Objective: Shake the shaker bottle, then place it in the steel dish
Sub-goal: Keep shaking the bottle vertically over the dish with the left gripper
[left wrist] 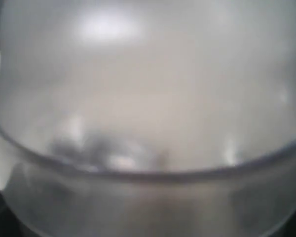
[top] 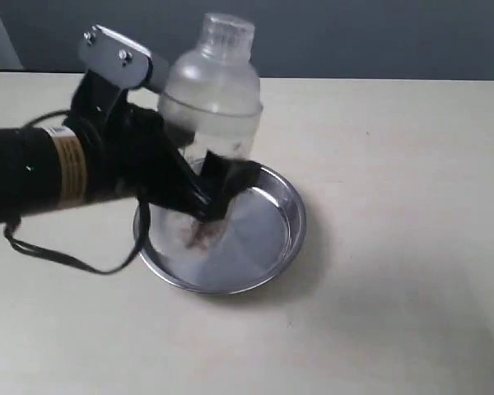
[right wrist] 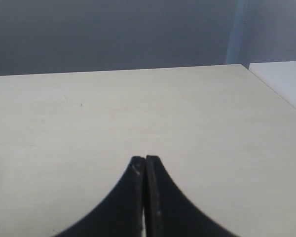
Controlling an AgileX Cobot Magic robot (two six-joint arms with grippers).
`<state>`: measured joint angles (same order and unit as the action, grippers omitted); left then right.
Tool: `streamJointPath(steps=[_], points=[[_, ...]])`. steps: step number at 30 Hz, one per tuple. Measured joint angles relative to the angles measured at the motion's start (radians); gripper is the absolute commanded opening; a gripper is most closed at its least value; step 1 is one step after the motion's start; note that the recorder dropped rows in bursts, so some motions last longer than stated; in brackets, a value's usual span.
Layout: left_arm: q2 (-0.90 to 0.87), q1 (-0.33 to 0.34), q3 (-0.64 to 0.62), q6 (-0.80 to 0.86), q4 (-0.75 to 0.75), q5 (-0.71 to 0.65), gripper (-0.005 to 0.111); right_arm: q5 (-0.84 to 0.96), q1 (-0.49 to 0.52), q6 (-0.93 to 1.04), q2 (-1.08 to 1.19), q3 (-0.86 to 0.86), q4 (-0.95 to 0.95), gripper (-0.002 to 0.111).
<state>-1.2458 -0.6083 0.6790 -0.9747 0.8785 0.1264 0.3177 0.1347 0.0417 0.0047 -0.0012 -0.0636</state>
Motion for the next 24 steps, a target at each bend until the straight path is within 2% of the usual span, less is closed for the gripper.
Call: streamJointPath(steps=[4, 6, 7, 10, 12, 16, 18, 20, 22, 24], points=[[0.154, 0.0, 0.171, 0.041, 0.011, 0.051, 0.0, 0.0, 0.0, 0.0, 0.0, 0.0, 0.0, -0.001], [0.188, 0.0, 0.161, 0.011, 0.011, 0.081, 0.0, 0.0, 0.0, 0.0, 0.0, 0.0, 0.0, -0.001], [0.177, 0.0, 0.114, -0.006, 0.011, 0.085, 0.0, 0.0, 0.0, 0.0, 0.0, 0.0, 0.0, -0.001], [0.018, 0.0, -0.043, -0.033, 0.007, 0.031, 0.0, 0.0, 0.0, 0.0, 0.0, 0.0, 0.0, -0.001], [-0.022, 0.0, -0.076, -0.04, 0.001, 0.003, 0.0, 0.0, 0.0, 0.0, 0.0, 0.0, 0.0, -0.001], [0.111, -0.002, 0.085, 0.037, -0.014, 0.112, 0.0, 0.0, 0.0, 0.0, 0.0, 0.0, 0.0, -0.001], [0.134, -0.012, 0.103, 0.05, -0.027, 0.143, 0.0, 0.0, 0.0, 0.0, 0.0, 0.0, 0.0, -0.001], [0.097, -0.017, 0.07, 0.056, -0.027, 0.123, 0.0, 0.0, 0.0, 0.0, 0.0, 0.0, 0.0, -0.001], [0.043, -0.019, 0.059, 0.074, -0.012, 0.026, 0.0, 0.0, 0.0, 0.0, 0.0, 0.0, 0.0, -0.001], [0.05, -0.019, 0.13, 0.114, 0.011, -0.043, 0.0, 0.0, 0.0, 0.0, 0.0, 0.0, 0.0, -0.001]])
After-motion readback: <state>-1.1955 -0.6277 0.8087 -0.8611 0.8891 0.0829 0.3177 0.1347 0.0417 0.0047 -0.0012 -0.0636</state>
